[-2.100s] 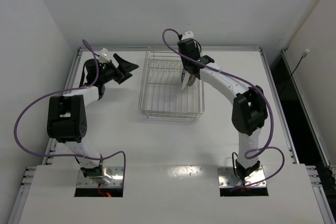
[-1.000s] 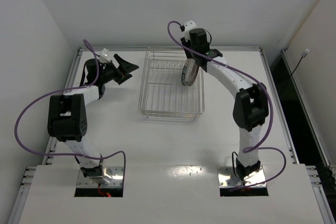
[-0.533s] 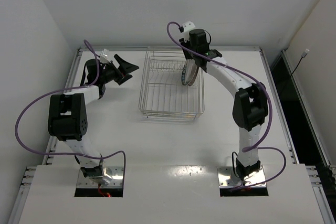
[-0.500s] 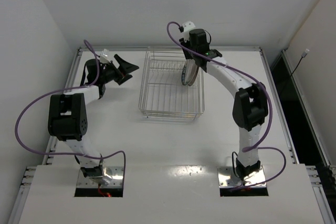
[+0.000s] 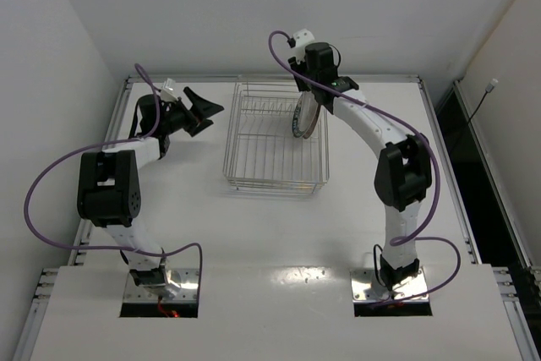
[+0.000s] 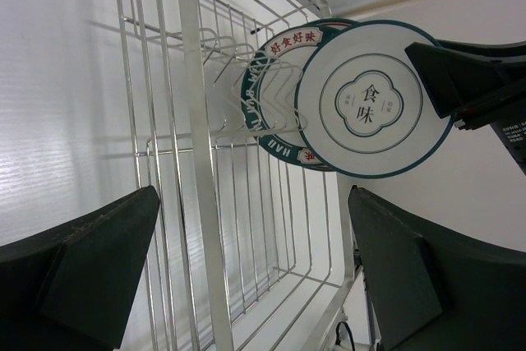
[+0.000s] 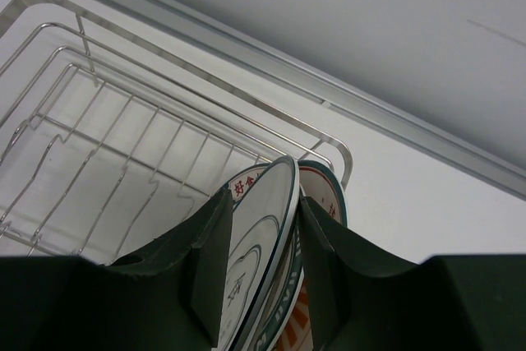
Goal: Load the plates into the dish rack
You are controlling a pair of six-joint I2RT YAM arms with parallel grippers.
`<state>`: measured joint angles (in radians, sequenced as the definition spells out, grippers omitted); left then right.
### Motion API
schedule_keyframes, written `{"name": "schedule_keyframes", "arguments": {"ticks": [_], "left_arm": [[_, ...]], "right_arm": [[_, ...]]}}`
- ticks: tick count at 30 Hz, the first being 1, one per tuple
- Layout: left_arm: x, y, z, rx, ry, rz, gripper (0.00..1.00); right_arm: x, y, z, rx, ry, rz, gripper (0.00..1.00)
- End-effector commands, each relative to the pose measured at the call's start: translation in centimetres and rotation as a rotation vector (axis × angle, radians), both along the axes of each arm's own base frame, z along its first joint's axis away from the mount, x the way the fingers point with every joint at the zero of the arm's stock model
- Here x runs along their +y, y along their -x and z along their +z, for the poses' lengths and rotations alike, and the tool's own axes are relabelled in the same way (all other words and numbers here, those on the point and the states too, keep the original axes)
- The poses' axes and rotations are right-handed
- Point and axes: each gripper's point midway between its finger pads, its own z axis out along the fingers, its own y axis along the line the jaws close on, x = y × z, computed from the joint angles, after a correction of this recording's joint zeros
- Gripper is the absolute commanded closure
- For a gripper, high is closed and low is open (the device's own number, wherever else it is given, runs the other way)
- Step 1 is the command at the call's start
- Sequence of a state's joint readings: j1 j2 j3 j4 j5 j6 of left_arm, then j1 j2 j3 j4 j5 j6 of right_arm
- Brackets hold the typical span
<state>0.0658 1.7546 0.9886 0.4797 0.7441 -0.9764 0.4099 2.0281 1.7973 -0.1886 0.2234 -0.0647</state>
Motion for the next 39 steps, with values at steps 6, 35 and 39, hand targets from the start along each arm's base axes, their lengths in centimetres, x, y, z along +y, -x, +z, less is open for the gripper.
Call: {"name": "schedule_keyframes", "arguments": {"ticks": [6,35,39], "left_arm": [[0.0,-0.8,1.3,-0.066,-0.013,-0.02,0.0],[0.0,-0.8,1.0,-0.051,-0.005,-0.018,0.0],[0.0,-0.8,1.0,-0.051,-0.005,-0.018,0.0]], "right_arm": [[2.1,0.0,9.3,-0.206,-0.11,0.052,1.0],[1.4,0.5,11.5,-0.25,-0.113,0.036,1.0],[1.8,0.9,12.0,-0.258,-0.118,0.045,1.0]]}}
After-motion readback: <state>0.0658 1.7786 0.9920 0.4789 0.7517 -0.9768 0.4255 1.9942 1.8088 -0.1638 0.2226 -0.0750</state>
